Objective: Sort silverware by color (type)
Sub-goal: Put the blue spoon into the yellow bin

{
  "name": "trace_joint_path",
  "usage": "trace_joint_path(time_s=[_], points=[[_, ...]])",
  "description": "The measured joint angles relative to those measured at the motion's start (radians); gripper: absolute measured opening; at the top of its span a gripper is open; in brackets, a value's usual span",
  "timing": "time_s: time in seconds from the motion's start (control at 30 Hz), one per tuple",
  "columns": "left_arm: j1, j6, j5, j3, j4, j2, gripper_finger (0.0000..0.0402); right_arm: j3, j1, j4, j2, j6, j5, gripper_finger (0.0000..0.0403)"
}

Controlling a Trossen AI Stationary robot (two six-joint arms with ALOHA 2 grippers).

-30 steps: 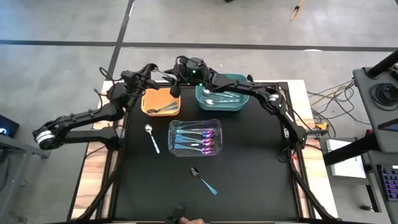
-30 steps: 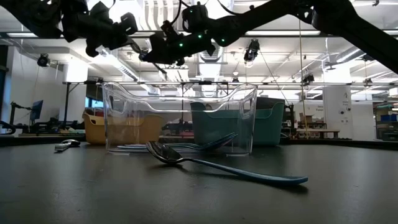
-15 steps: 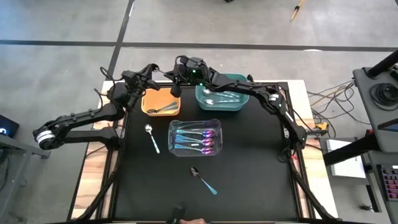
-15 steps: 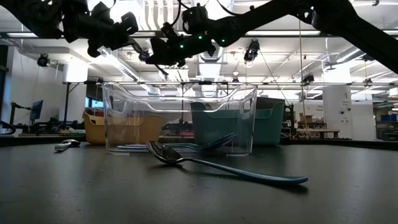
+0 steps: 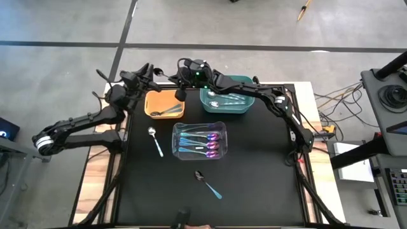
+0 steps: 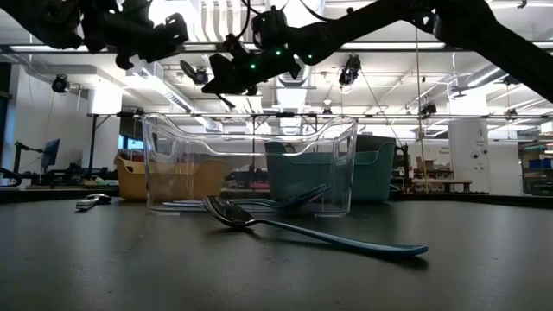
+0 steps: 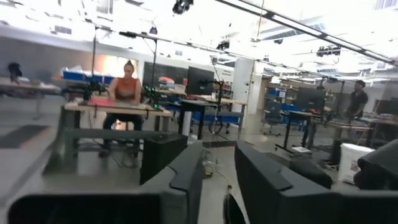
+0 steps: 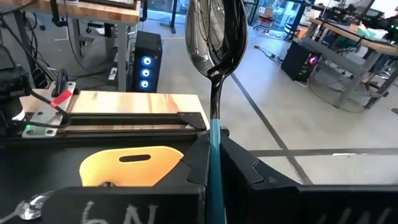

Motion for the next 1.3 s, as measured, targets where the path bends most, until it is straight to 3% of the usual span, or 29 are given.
trace_joint_path(time_s=[0.3, 0.8, 0.97, 1.13, 1.3], points=[[-0.001, 0.1, -0.052, 0.0, -0.03, -0.103, 0.0125, 0.012, 0.023, -0.006, 0.062, 0.033, -0.048, 0.0011], [-0.001, 0.132, -0.042, 0.0, -0.195, -0.198, 0.0129, 0.07, 0.061, 0.009, 0.158, 0.048, -0.112, 0.0011], [-0.001, 0.254, 0.131, 0.0, -0.372, -0.198, 0.0129, 0.073, 0.064, -0.037, 0.158, 0.043, -0.114, 0.0011], [-0.001, 0.272, 0.334, 0.06, -0.715, -0.181, 0.0129, 0.072, 0.063, -0.076, 0.158, 0.035, -0.113, 0.0011], [-0.001, 0.307, 0.404, 0.133, -0.944, -0.121, 0.0129, 0.072, 0.063, -0.087, 0.158, 0.02, -0.113, 0.0011]])
